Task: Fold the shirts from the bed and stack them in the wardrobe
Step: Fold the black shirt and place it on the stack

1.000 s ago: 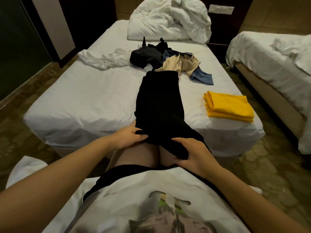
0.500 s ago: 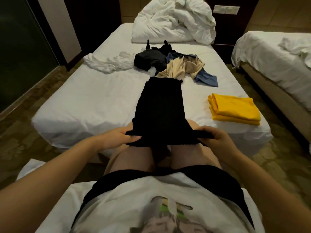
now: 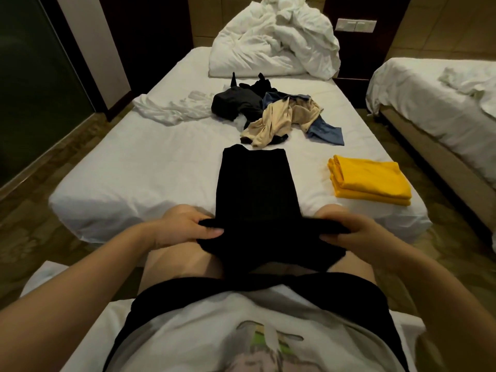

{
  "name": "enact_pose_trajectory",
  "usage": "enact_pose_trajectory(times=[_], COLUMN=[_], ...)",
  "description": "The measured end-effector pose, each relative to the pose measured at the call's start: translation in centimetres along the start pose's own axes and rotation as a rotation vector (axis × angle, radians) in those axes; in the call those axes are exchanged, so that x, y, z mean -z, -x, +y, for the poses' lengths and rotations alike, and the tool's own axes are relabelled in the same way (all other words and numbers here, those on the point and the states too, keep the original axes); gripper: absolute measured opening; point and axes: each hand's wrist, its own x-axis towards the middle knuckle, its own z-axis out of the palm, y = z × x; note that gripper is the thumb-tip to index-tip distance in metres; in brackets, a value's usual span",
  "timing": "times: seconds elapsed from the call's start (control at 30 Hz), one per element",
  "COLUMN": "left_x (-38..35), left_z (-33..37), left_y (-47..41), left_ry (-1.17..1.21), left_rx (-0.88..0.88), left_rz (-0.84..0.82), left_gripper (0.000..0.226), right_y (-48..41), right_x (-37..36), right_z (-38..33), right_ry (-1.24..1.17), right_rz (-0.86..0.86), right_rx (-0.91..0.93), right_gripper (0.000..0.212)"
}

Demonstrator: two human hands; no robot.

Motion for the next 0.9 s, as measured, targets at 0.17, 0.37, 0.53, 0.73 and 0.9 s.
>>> enact_pose_trajectory(times=[0.17, 0.37, 0.53, 0.73, 0.9], left_x=[0.1, 0.4, 1.7, 7.8, 14.0], left_z=[0.1, 0.1, 0.4, 0.7, 1.1], left_y=[0.0, -1.5, -4.5, -11.4, -20.4], left_ry=[0.181, 0.562, 0.799, 0.959, 0.932], left_rx=[-0.032, 0.05, 0.093, 0.102, 0.209], left_rz=[-0.076, -0.098, -0.218, -0.482, -0.086], left_gripper=[0.049, 0.088, 0.064, 0.037, 0.046], right_y=[-0.4, -2.2, -4.8, -11.8, -26.1], right_x=[0.4, 1.0, 0.9, 2.9, 6.9], right_z=[0.2, 0.9, 2.0, 3.9, 9.5], right_ry=[-0.174, -0.276, -0.367, -0.375, -0.545], right_rz=[-0.012, 0.171, 0.589, 0.74, 0.653], right_rx=[-0.01, -0.126, -0.203, -0.173, -0.404], right_gripper=[0.021, 0.024, 0.028, 0.03, 0.038])
